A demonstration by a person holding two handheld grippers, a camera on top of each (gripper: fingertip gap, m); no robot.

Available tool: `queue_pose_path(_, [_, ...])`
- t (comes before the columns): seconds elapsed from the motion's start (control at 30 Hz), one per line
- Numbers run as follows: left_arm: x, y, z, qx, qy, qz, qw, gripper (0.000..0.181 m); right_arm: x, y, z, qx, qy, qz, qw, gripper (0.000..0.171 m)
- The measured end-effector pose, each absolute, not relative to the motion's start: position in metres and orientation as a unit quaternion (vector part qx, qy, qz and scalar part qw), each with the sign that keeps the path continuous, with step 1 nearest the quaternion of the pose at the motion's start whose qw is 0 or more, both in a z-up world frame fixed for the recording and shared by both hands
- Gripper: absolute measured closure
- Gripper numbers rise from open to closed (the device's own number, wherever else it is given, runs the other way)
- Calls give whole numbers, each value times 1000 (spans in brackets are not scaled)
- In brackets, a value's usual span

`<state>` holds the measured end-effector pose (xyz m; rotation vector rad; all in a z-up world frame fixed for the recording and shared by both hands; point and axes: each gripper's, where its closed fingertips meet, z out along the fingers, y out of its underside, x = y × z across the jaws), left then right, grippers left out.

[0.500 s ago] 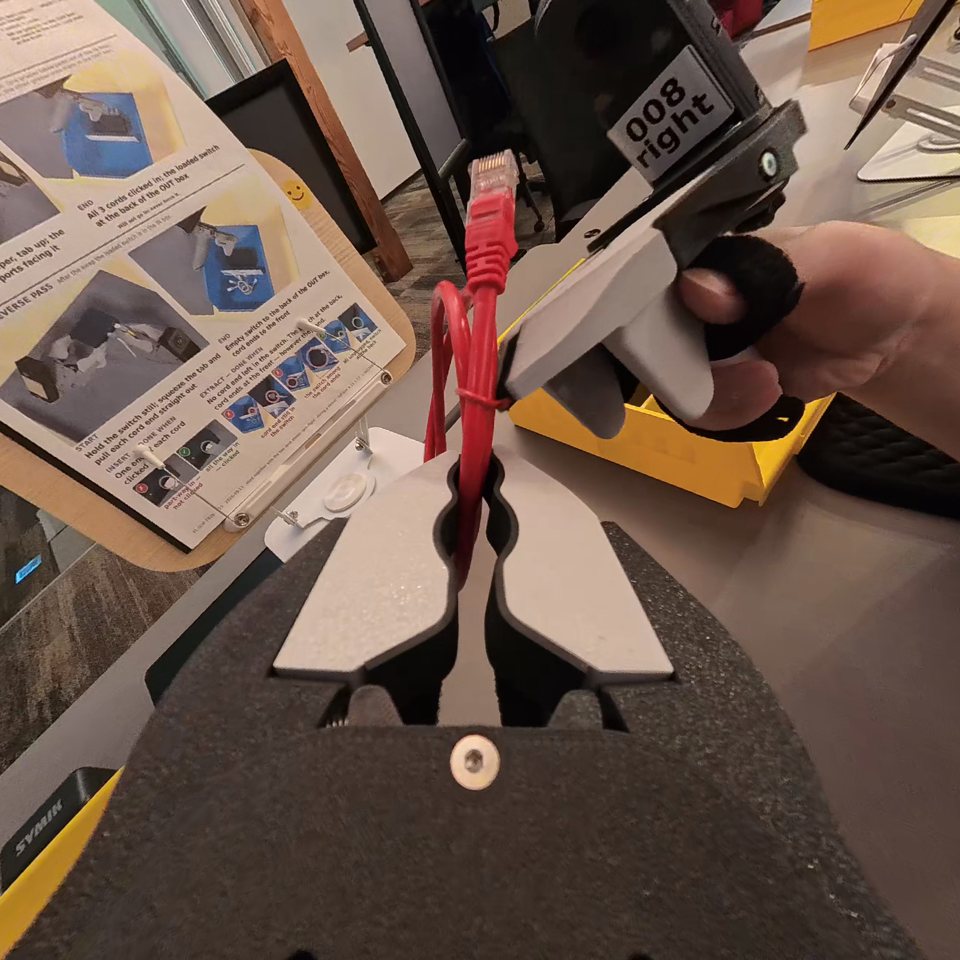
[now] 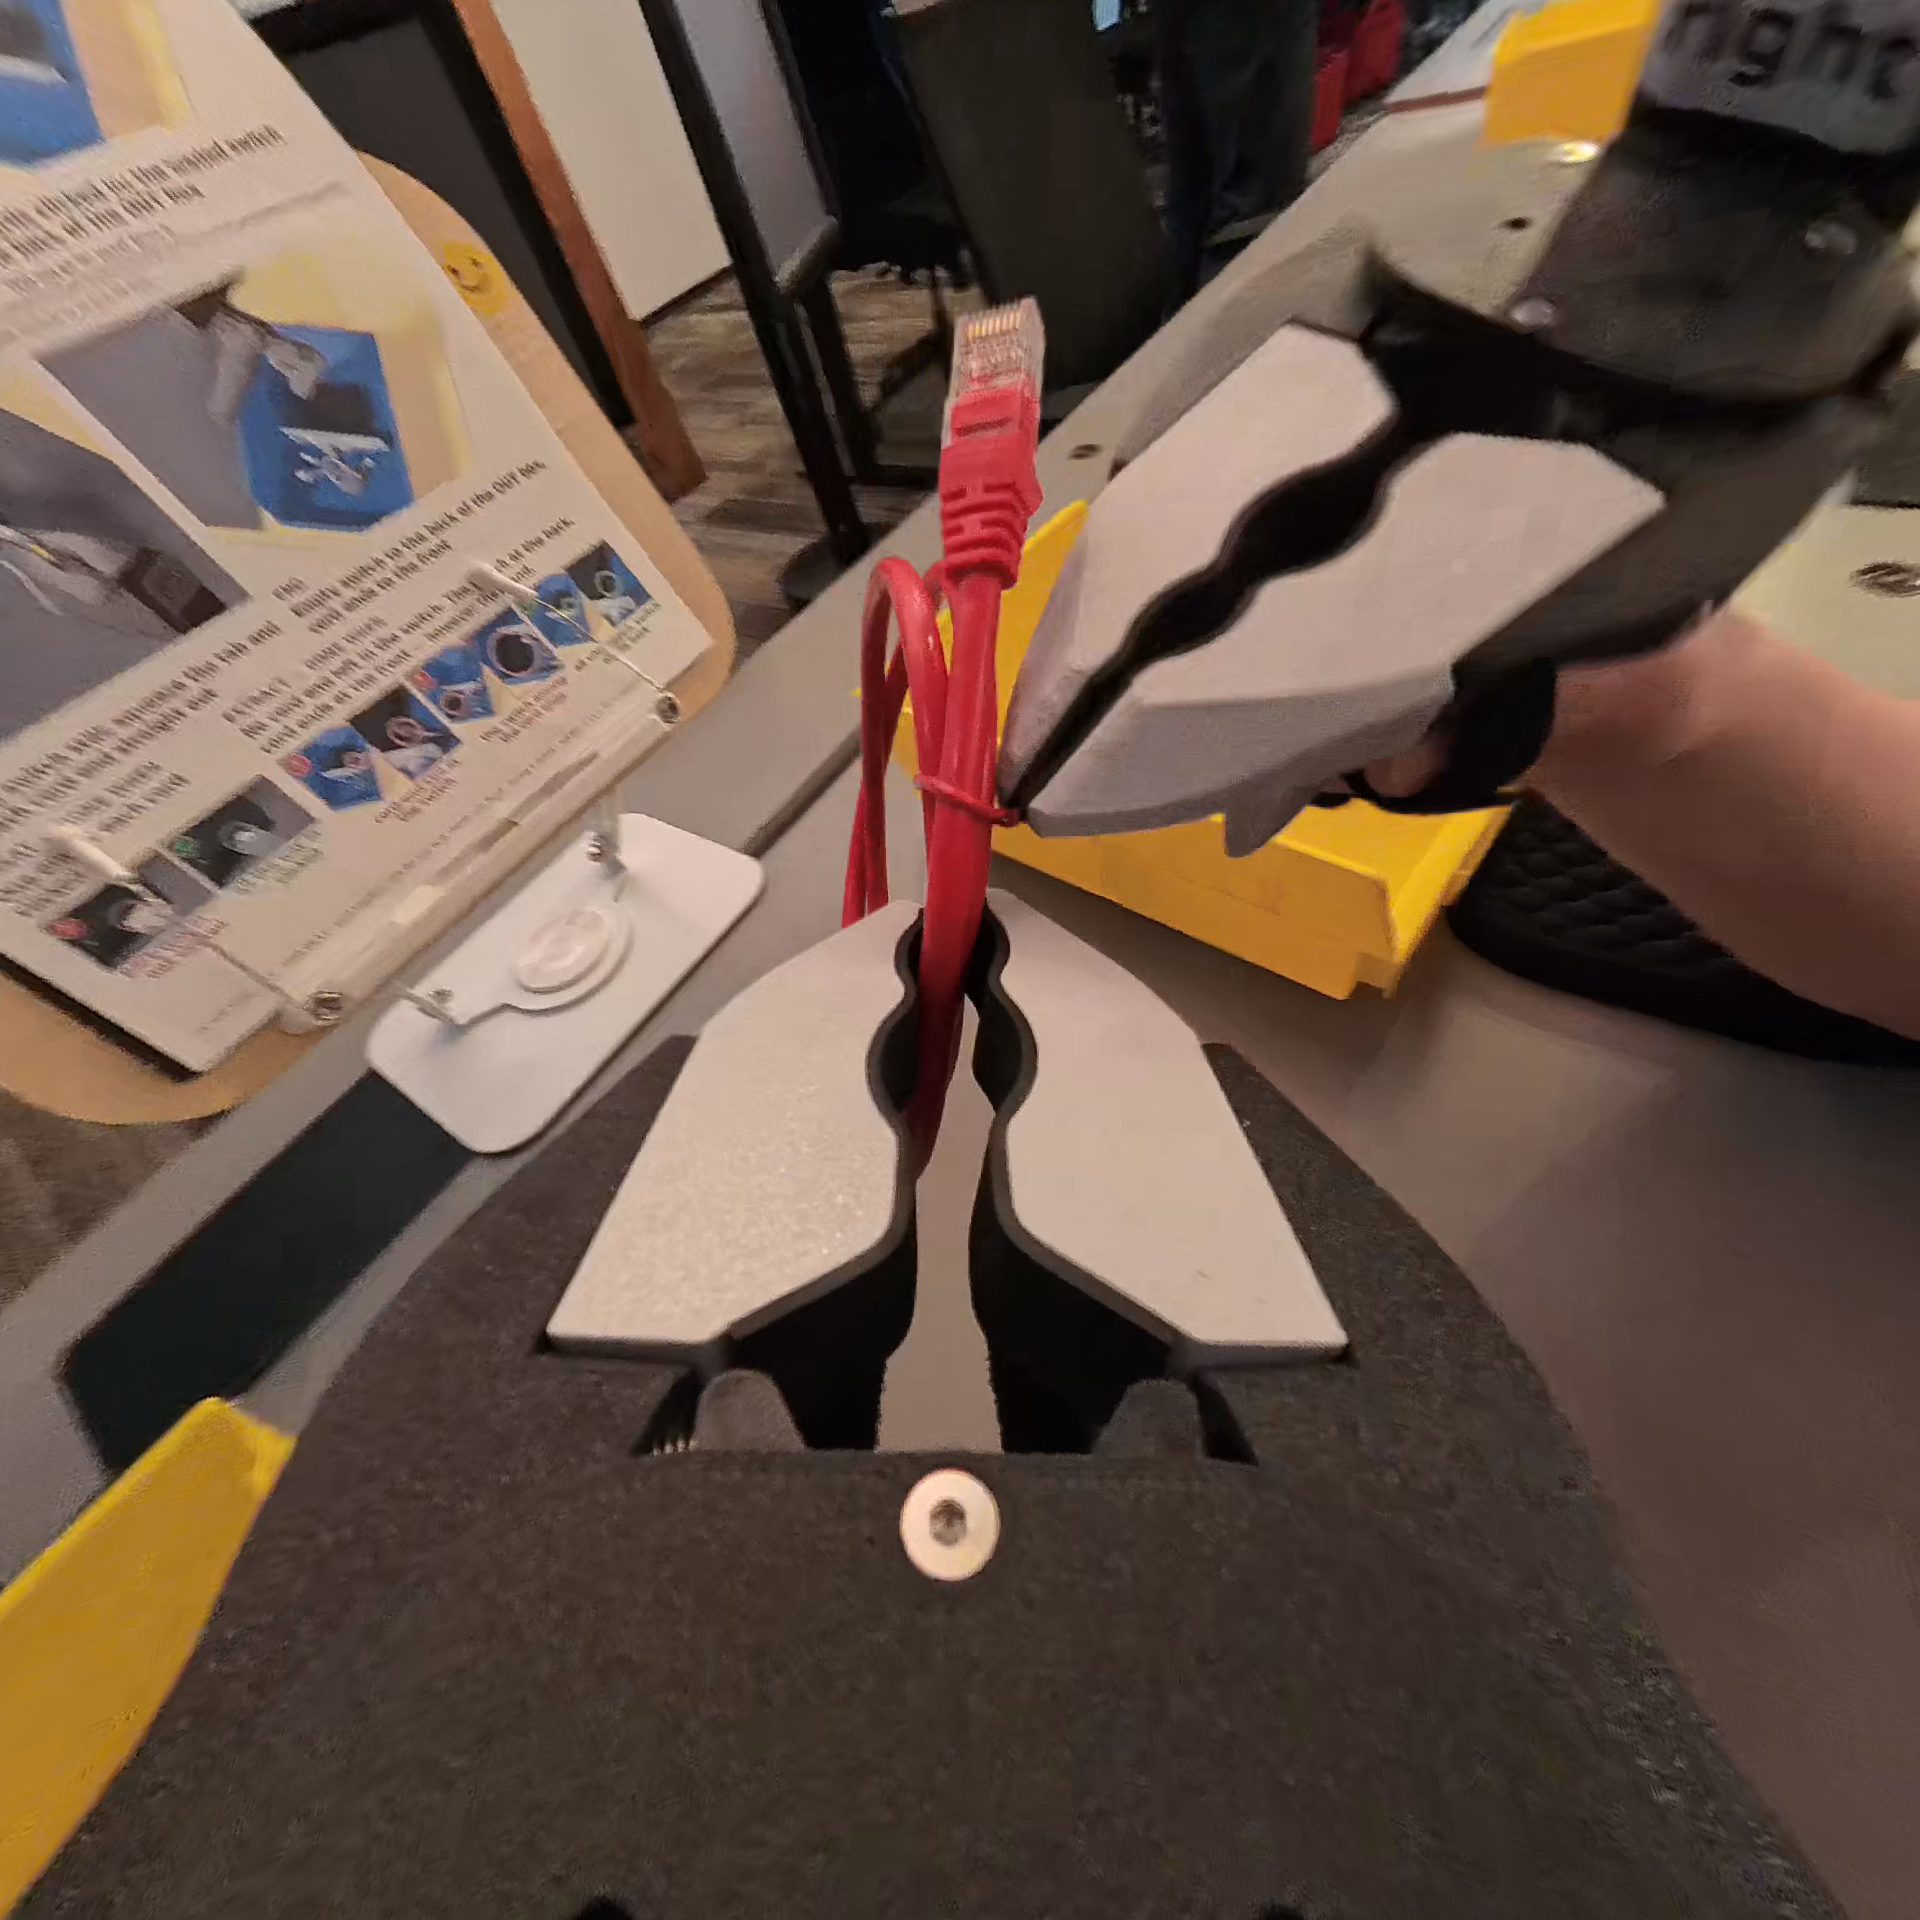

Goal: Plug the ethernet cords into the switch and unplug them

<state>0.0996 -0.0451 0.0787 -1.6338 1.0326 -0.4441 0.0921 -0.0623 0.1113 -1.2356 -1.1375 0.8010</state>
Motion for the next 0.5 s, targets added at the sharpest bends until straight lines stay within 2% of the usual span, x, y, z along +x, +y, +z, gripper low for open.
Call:
queue_pose_path(0.13, [104,-54,74,-701,436,-258,502,176,93,-67,109,-459,-563,147,671,170])
queue_pose_path(0.27, [104,-49,71,-698,444,-220,517,176,95,-64,105,-414,-585,34,697,170])
queue_pose_path(0.33, [102,-47,73,-691,449,-191,533,176,95,-64,107,-429,-574,87,692,168])
queue_pose_path(0.5, [96,-47,90,-672,435,-172,574,176,106,-67,129,-503,-478,371,617,157])
